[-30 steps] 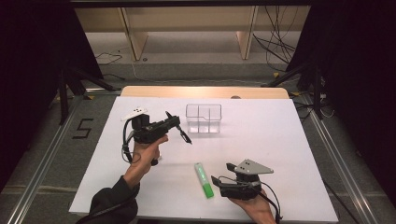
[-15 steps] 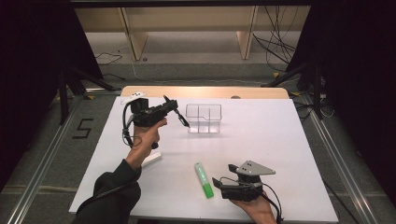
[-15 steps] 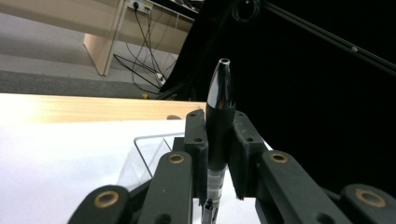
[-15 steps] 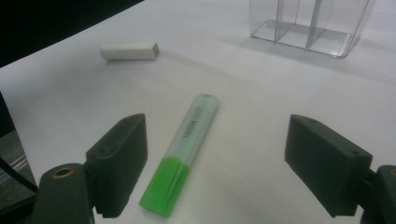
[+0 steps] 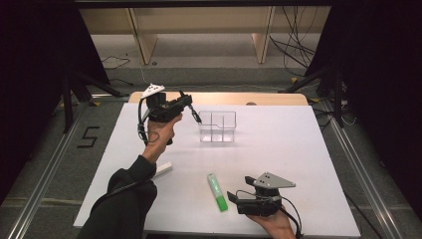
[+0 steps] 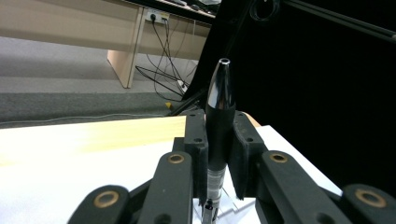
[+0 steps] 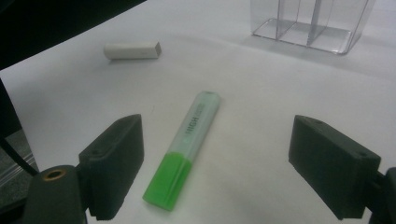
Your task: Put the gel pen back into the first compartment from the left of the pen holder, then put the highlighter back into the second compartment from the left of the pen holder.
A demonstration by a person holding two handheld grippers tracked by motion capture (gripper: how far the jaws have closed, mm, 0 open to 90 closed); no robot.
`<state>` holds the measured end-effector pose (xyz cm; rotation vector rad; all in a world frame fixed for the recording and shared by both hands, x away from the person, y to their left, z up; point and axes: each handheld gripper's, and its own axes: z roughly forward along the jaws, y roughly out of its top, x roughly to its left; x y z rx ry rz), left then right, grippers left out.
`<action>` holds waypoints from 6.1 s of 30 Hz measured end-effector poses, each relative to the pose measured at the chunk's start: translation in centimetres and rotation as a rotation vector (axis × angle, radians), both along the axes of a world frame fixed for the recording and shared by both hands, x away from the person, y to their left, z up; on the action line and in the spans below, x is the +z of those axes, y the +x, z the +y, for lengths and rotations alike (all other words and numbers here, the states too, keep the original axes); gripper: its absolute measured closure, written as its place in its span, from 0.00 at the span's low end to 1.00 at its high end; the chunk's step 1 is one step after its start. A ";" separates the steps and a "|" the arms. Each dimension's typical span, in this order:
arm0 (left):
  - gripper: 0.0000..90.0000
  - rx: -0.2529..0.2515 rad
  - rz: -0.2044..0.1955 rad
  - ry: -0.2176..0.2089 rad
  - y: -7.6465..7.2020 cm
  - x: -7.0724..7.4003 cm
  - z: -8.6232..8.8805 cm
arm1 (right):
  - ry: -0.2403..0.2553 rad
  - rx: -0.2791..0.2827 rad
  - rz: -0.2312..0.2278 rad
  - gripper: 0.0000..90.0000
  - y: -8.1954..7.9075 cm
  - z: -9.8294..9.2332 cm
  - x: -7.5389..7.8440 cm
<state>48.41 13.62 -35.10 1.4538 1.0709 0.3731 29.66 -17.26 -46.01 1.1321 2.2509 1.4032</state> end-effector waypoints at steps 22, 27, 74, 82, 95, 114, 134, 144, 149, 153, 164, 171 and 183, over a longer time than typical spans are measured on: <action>0.88 0.034 0.029 0.035 2.7 -0.9 -1.6 | 0.000 -0.006 0.007 0.21 0.0 -0.2 -0.2; 0.88 0.034 0.035 0.045 2.9 -1.3 -1.8 | 0.000 -0.005 0.010 0.21 0.0 -0.2 -0.2; 0.22 -0.104 0.121 0.085 -2.5 -2.3 0.0 | -0.002 -0.013 0.032 0.22 0.1 0.1 -0.4; 0.20 -0.136 0.146 0.089 -6.1 -4.8 0.7 | -0.004 -0.009 0.047 0.22 -0.1 0.5 -0.5; 0.19 -0.191 0.138 0.134 -8.9 -7.0 0.9 | -0.041 0.006 0.069 0.22 -0.4 2.0 -1.1; 0.18 -0.201 0.096 0.120 -12.1 -9.3 2.3 | -0.097 -0.005 0.077 0.24 -0.9 3.7 -1.8; 0.18 -0.214 0.085 0.163 -14.0 -10.3 2.8 | -0.124 0.005 0.111 0.25 -1.1 4.8 -2.6; 0.18 -0.223 0.061 0.211 -15.0 -10.7 3.5 | -0.150 0.003 0.121 0.27 -1.1 5.1 -2.9; 0.18 -0.224 0.072 0.223 -15.6 -10.9 3.7 | -0.166 0.002 0.124 0.28 -1.1 5.3 -3.0; 0.18 -0.223 0.076 0.221 -16.0 -10.9 3.8 | -0.175 -0.003 0.127 0.29 -1.0 5.5 -3.2; 0.18 -0.226 0.080 0.234 -16.4 -11.0 3.7 | -0.225 -0.027 0.103 0.36 -1.2 6.1 -3.6; 0.18 -0.222 0.075 0.224 -16.4 -11.0 3.9 | -0.270 -0.046 0.073 0.42 -1.4 6.5 -3.6; 0.18 -0.246 0.082 0.235 -16.5 -11.2 3.4 | -0.290 -0.043 0.059 0.61 -1.6 6.5 -3.5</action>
